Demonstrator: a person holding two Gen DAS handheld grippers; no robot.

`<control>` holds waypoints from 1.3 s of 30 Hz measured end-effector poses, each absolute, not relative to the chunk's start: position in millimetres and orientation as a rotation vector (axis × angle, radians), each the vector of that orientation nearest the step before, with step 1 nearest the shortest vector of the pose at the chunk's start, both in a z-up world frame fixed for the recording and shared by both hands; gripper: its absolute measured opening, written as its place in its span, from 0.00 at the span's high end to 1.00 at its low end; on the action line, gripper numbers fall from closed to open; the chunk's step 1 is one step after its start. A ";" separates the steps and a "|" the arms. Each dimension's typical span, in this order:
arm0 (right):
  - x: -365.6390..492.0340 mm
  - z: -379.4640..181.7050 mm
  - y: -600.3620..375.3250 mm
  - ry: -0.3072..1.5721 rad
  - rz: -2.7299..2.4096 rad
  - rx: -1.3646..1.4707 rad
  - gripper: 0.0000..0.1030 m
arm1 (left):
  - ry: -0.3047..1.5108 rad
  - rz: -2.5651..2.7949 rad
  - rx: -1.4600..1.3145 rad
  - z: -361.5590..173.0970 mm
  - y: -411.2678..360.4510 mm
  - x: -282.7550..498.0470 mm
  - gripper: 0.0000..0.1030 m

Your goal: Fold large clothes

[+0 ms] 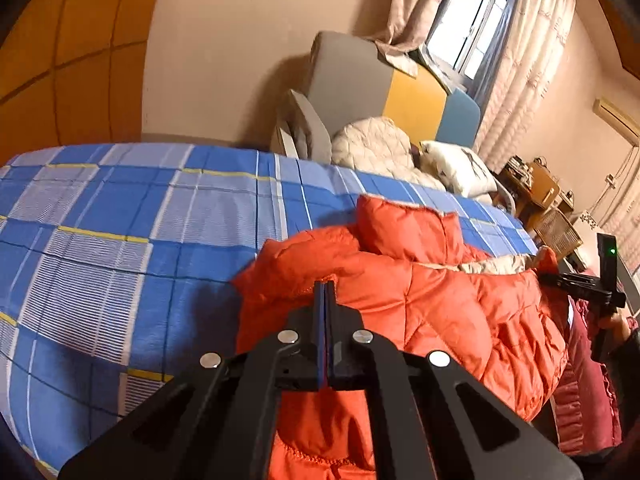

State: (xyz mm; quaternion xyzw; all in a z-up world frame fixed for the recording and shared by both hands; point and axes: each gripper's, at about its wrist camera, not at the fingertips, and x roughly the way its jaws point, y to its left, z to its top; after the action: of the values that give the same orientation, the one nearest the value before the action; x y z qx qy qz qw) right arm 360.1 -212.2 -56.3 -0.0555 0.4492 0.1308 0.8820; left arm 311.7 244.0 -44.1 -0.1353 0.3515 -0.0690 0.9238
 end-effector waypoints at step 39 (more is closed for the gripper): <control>499.7 -59.9 -188.3 0.846 -0.008 -0.112 0.88 | 0.741 0.118 -0.300 -40.0 251.0 478.0 1.00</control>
State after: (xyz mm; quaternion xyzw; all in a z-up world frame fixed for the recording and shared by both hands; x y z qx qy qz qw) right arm 499.7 -188.3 -59.9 -0.0543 0.4101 -0.0038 0.9104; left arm 478.0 251.0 -40.0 -0.1459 0.3606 0.0574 0.9195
